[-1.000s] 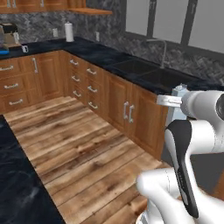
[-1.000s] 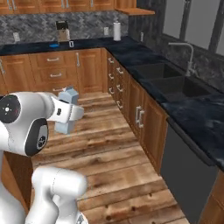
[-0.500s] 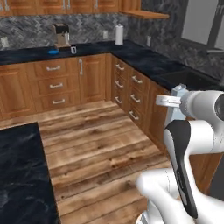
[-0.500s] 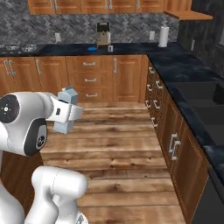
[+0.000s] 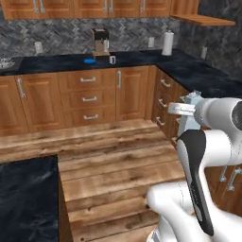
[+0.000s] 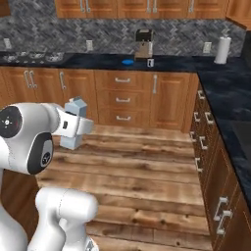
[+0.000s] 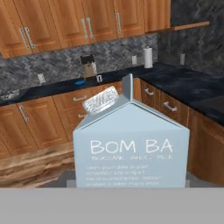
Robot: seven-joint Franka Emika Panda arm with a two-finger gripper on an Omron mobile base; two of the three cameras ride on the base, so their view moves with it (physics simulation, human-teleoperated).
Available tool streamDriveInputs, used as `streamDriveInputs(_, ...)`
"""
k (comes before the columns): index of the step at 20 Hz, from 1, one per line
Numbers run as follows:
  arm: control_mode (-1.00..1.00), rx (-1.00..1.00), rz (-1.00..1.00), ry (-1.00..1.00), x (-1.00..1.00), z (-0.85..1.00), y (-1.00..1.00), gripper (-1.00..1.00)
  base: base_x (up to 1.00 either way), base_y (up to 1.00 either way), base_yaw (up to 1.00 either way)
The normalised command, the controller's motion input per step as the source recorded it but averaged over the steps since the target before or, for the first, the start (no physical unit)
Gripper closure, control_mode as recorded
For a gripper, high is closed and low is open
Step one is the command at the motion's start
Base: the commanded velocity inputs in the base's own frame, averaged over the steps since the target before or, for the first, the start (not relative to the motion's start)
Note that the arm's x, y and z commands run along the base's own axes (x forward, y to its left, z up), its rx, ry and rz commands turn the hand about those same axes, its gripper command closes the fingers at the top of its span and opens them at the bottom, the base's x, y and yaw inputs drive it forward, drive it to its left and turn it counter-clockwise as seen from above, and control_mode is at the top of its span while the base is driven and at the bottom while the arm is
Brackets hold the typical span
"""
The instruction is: Take a sugar cube from the saucer and place it inside the coffee. Then, grab milk from the fridge and place it next to the coffee on the counter to sweeten the coffee.
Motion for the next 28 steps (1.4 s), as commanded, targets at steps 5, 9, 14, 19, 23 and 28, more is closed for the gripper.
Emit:
streamDriveInputs(5,1.0,0.0,0.0,0.0,0.0,0.0,0.0,1.0,1.0,-0.2,0.27)
streamDriveInputs(9,1.0,0.0,0.0,0.0,0.0,0.0,0.0,1.0,1.0,-0.3,0.17)
streamDriveInputs(14,1.0,0.0,0.0,0.0,0.0,0.0,0.0,1.0,1.0,-0.27,0.05)
streamDriveInputs(19,1.0,0.0,0.0,0.0,0.0,0.0,0.0,1.0,1.0,-0.24,0.0)
streamDriveInputs(23,1.0,0.0,0.0,0.0,0.0,0.0,0.0,1.0,1.0,-0.28,-0.03)
streamDriveInputs(28,1.0,0.0,0.0,0.0,0.0,0.0,0.0,1.0,1.0,-0.36,-0.07)
